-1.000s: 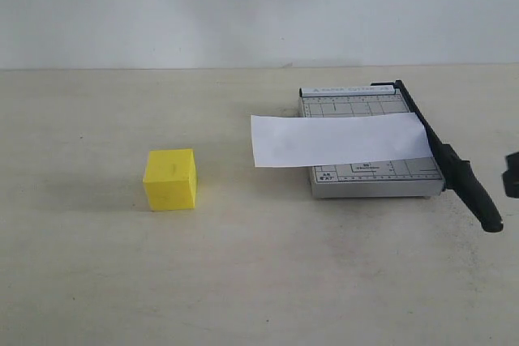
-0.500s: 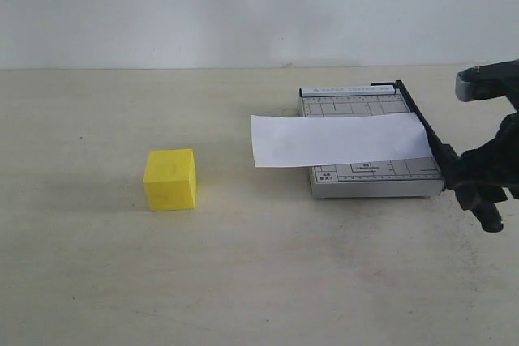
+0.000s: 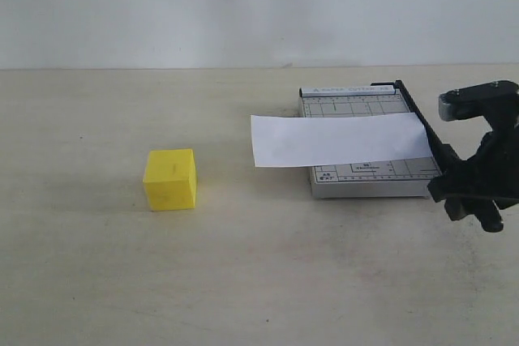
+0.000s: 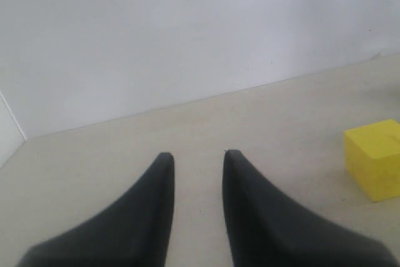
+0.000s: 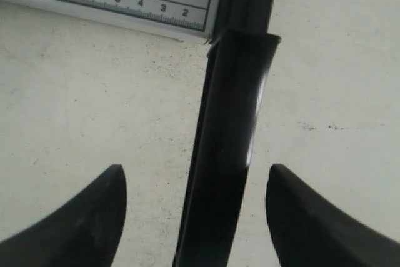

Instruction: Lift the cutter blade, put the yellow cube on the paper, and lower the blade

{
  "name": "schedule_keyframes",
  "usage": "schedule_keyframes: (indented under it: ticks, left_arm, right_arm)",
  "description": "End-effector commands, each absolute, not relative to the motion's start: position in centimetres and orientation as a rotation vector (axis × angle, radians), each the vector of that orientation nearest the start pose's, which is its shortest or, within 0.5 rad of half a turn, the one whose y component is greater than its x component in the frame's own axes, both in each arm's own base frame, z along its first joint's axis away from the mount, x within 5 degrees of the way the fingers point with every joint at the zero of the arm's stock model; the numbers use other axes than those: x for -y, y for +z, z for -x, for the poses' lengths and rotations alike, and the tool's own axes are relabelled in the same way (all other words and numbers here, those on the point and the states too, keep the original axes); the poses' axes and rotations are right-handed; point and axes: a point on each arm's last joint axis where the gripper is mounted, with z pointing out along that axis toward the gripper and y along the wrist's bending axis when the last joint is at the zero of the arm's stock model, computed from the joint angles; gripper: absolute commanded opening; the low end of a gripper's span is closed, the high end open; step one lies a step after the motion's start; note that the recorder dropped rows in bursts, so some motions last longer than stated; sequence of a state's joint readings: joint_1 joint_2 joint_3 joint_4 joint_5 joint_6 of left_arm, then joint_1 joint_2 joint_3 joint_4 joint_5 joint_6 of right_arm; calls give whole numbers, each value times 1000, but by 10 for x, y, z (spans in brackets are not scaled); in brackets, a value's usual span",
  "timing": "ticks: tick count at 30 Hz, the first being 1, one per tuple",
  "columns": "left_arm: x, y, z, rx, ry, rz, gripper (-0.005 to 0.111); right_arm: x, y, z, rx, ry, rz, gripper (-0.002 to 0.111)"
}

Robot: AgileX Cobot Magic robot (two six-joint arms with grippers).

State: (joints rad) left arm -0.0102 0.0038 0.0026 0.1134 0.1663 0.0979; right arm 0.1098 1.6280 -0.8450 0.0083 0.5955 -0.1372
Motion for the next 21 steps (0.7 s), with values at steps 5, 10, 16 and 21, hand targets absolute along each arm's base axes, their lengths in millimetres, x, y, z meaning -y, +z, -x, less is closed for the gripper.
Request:
schedule_keyframes:
  ticks: [5,10,16,21]
  left_arm:
    - [-1,199,-56,-1634,166,-168,26]
    - [-1,199,-56,-1634,166,-168,26]
    - [-1,199,-56,-1634,166,-168,26]
    - [-1,199,-56,-1634,166,-168,26]
  right_arm:
    - [-32,161,-291,-2833,-12,370,54]
    - [-32,161,-291,-2839,-17,376,12]
    - [-32,165,-291,-2822,-17,373,0]
    - [-31,194,-288,-2695,-20,356,0]
